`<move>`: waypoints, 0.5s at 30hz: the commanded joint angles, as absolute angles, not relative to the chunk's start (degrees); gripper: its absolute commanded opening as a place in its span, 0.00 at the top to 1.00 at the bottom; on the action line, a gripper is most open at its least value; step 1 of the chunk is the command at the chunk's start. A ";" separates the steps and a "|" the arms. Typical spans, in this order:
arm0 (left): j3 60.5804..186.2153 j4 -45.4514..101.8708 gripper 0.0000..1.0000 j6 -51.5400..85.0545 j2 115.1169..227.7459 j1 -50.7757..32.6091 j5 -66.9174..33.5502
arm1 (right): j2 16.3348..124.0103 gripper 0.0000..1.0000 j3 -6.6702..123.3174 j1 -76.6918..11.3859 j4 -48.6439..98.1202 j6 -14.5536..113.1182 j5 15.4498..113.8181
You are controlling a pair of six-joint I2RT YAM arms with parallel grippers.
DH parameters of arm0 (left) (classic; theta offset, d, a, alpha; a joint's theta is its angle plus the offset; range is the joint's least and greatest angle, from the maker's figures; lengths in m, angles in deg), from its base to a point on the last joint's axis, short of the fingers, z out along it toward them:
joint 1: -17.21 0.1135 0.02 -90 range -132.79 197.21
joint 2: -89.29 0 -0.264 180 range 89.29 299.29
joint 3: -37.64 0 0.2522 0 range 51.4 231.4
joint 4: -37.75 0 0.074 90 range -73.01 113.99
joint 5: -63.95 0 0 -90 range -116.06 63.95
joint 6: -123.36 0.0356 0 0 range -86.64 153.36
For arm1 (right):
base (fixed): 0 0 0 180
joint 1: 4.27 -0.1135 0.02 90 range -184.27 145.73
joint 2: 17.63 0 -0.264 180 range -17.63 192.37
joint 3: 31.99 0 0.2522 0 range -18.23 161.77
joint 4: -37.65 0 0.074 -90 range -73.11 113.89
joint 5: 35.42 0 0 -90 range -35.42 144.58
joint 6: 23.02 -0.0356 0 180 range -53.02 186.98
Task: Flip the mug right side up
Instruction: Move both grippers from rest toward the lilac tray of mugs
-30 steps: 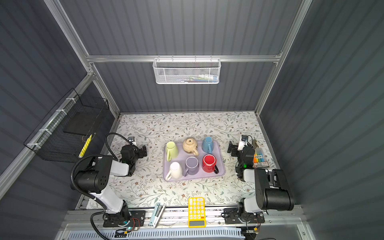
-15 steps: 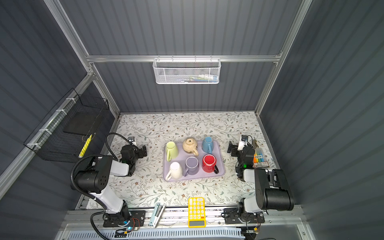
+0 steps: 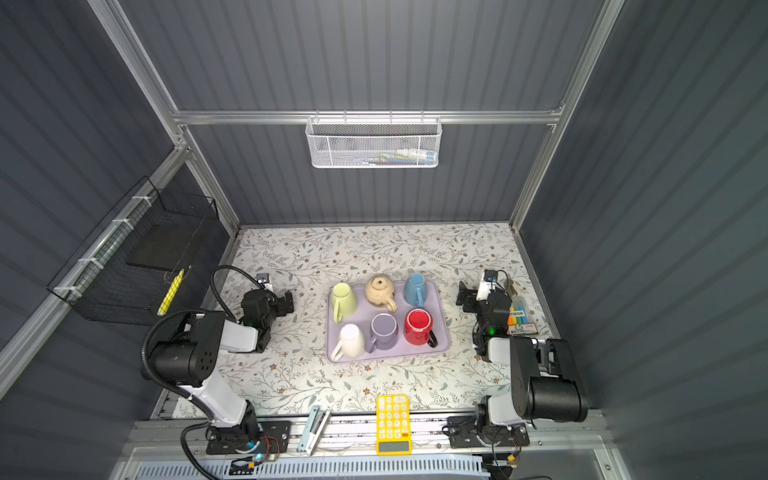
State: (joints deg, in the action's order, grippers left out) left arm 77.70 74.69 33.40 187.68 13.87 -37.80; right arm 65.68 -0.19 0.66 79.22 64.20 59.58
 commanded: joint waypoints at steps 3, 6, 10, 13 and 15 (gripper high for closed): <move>79.59 68.77 0.03 32.92 181.57 13.69 -39.06 | 61.76 0.17 3.75 0.92 70.19 63.31 58.52; 80.58 64.76 0.05 33.37 177.70 13.54 -38.86 | 57.63 0.21 8.07 0.43 59.69 63.69 57.78; 83.83 56.88 0.06 32.00 170.78 12.72 -38.90 | 51.41 0.25 11.18 -3.15 47.79 64.77 53.25; 88.48 49.29 0.06 33.65 166.85 9.81 -39.62 | 47.09 0.28 12.59 -5.04 39.61 63.40 53.63; 91.40 45.30 0.07 34.83 165.53 7.12 -40.82 | 44.60 0.30 13.24 -6.71 35.38 60.86 54.53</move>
State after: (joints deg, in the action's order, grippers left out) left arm 87.63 53.62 33.20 167.59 9.85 -39.38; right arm 46.95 12.21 -5.13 47.50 63.63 55.25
